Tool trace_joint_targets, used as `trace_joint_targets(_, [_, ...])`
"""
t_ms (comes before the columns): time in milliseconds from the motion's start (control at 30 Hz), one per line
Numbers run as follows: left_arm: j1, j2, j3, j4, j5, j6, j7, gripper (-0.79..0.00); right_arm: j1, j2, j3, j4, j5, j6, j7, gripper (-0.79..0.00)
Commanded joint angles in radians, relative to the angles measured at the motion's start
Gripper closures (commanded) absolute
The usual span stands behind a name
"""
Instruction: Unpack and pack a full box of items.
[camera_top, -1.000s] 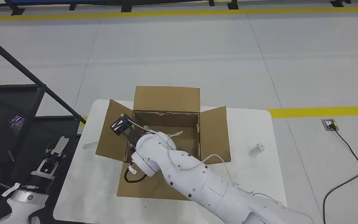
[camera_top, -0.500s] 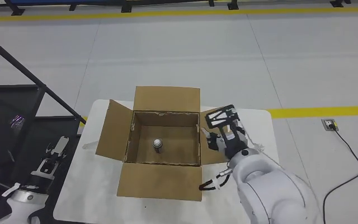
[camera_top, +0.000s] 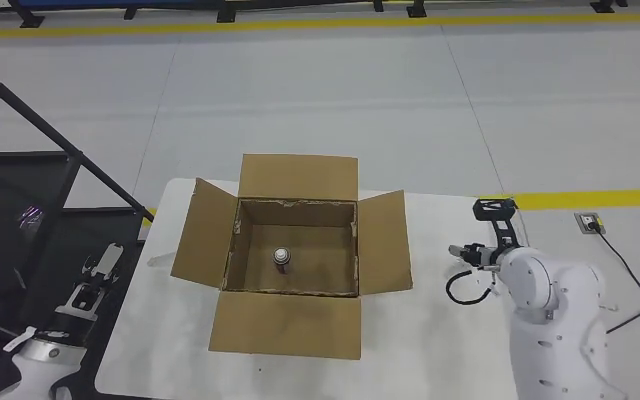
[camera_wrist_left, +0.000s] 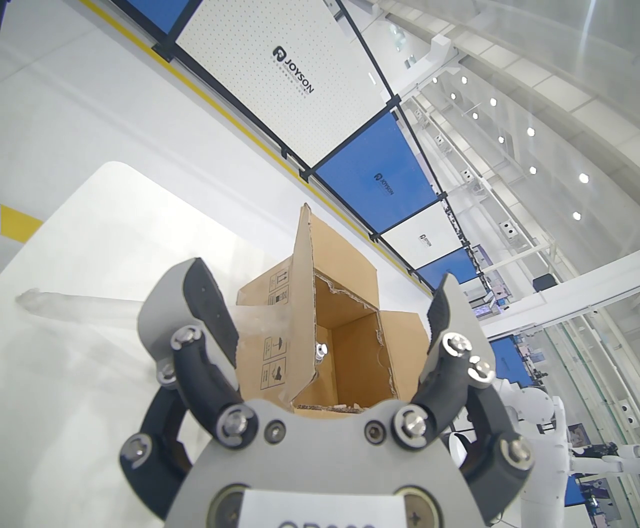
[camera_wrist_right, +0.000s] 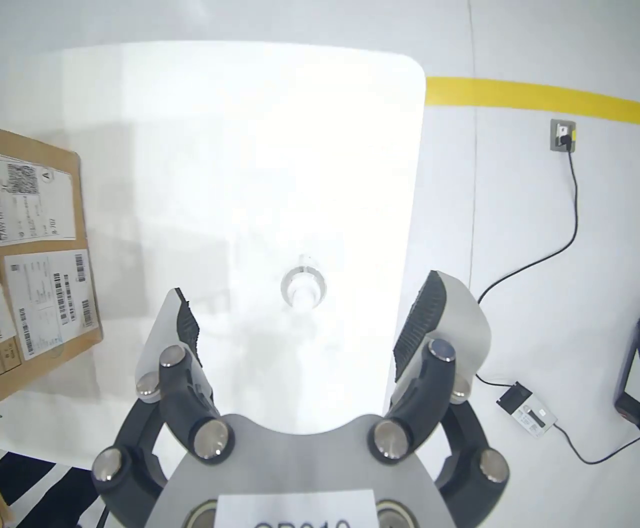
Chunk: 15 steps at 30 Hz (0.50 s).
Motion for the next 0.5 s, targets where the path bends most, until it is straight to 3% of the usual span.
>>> trace_joint_targets(0, [0.0, 0.0, 0.0, 0.0, 0.0, 0.0, 0.0, -0.785, 0.018, 0.005, 0.001, 0.06, 0.006, -0.018, 0.003, -0.785])
trace_joint_targets(167, [0.0, 0.0, 0.0, 0.0, 0.0, 0.0, 0.0, -0.785, 0.044, 0.013, -0.013, 0.146, 0.023, -0.037, 0.015, -0.785])
trace_joint_targets(200, [0.0, 0.0, 0.0, 0.0, 0.0, 0.0, 0.0, -0.785, 0.048, 0.015, -0.017, 0.162, 0.022, -0.036, 0.015, -0.739])
trace_joint_targets(300, [0.0, 0.0, 0.0, 0.0, 0.0, 0.0, 0.0, -0.785, 0.057, 0.018, -0.028, 0.193, 0.028, -0.035, 0.009, -0.388])
trace_joint_targets(467, [0.0, 0.0, 0.0, 0.0, 0.0, 0.0, 0.0, -0.785, 0.066, 0.026, -0.041, 0.22, 0.005, -0.014, -0.01, -0.185])
